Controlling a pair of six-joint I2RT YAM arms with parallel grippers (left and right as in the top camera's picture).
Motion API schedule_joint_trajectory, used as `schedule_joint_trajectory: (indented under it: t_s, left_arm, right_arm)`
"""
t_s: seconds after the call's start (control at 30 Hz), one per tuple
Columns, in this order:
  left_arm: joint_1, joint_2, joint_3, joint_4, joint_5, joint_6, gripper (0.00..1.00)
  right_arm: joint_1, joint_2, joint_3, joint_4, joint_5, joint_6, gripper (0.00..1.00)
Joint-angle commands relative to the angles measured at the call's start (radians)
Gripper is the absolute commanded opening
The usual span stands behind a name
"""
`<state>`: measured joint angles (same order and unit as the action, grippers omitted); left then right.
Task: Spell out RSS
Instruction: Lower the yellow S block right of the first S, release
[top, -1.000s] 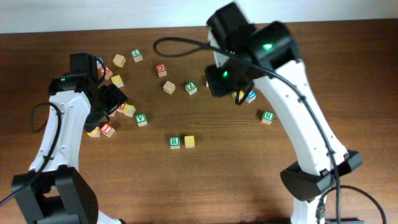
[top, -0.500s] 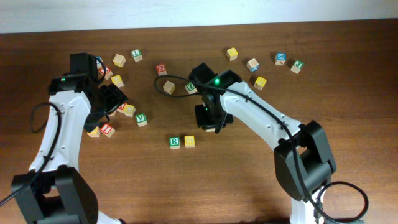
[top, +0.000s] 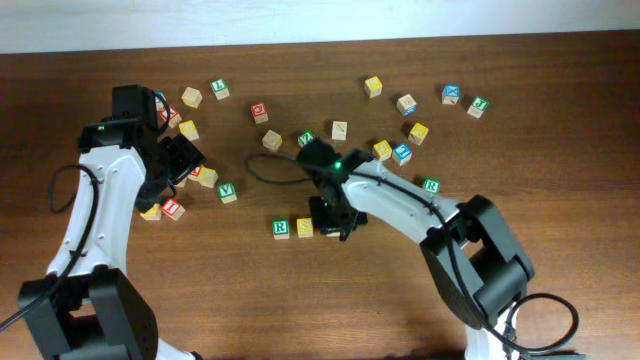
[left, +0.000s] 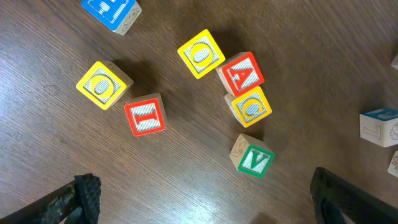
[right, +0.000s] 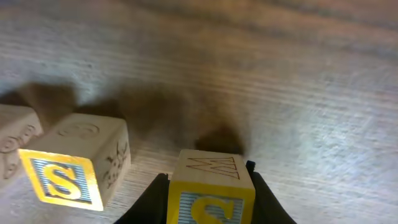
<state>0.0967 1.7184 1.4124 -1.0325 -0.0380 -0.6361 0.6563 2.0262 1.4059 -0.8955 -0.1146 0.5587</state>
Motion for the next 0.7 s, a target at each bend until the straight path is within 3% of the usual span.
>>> schedule_joint_trajectory:
  t_s: [0.0, 0.67]
  left_arm:
    - [0.005, -0.014, 0.017, -0.001, -0.011, 0.004, 0.99]
    - [0.005, -0.014, 0.017, -0.001, -0.011, 0.004, 0.99]
  right_arm:
    - [0.007, -0.004, -0.008, 0.021, 0.040, 0.035, 0.22]
    - [0.031, 0.041, -0.009, 0.055, 0.040, 0.045, 0.27]
